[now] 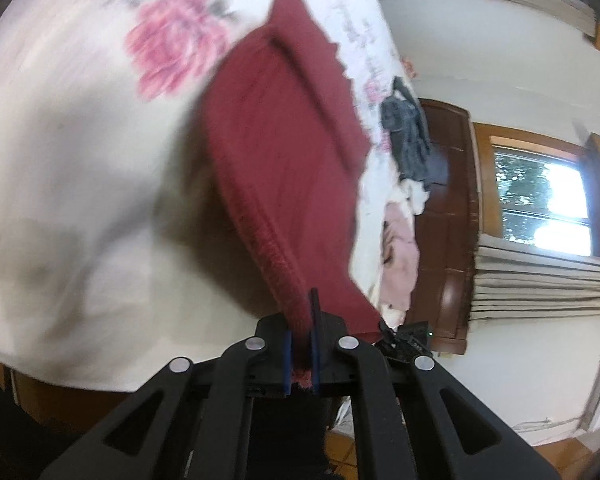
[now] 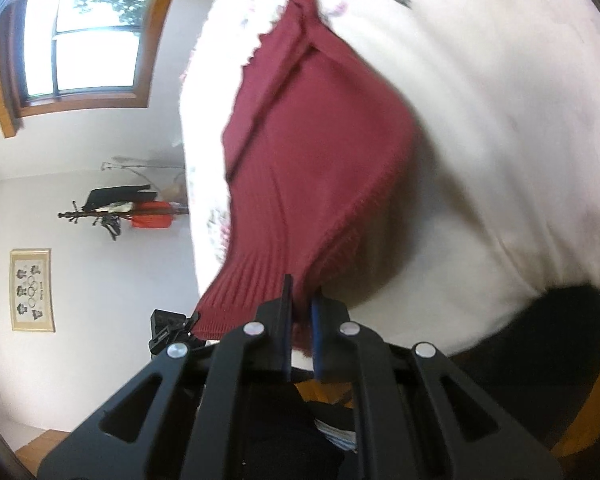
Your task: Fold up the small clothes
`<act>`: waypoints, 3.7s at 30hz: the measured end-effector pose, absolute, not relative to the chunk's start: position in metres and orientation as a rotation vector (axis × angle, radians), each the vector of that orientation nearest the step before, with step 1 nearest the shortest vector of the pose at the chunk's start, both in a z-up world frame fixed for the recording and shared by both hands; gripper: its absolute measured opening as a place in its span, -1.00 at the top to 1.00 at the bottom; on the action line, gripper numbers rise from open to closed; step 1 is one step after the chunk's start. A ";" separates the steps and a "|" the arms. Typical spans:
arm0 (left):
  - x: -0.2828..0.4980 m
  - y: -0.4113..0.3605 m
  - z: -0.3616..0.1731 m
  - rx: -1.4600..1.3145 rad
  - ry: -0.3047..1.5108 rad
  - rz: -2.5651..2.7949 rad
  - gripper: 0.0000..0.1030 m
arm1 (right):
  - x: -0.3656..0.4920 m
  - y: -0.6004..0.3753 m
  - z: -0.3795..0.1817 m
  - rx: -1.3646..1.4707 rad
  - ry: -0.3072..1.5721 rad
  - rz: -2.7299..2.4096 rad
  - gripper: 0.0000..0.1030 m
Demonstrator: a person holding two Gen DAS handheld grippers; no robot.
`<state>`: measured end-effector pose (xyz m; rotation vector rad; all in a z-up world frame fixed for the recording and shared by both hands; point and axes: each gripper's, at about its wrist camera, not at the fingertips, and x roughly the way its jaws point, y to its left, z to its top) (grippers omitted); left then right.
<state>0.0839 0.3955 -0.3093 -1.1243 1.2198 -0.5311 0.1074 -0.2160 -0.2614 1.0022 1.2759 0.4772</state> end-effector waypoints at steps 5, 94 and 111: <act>0.121 0.402 -0.285 -1.160 1.173 -0.564 0.89 | 0.148 -0.218 -0.236 0.983 1.232 0.496 0.89; 0.540 0.396 -0.305 -0.520 1.142 -0.242 0.88 | 0.574 -0.168 -0.287 0.310 1.208 0.175 0.90; 0.578 0.402 -0.314 -0.597 1.111 -0.259 0.88 | 0.605 -0.169 -0.295 0.313 1.173 0.129 0.90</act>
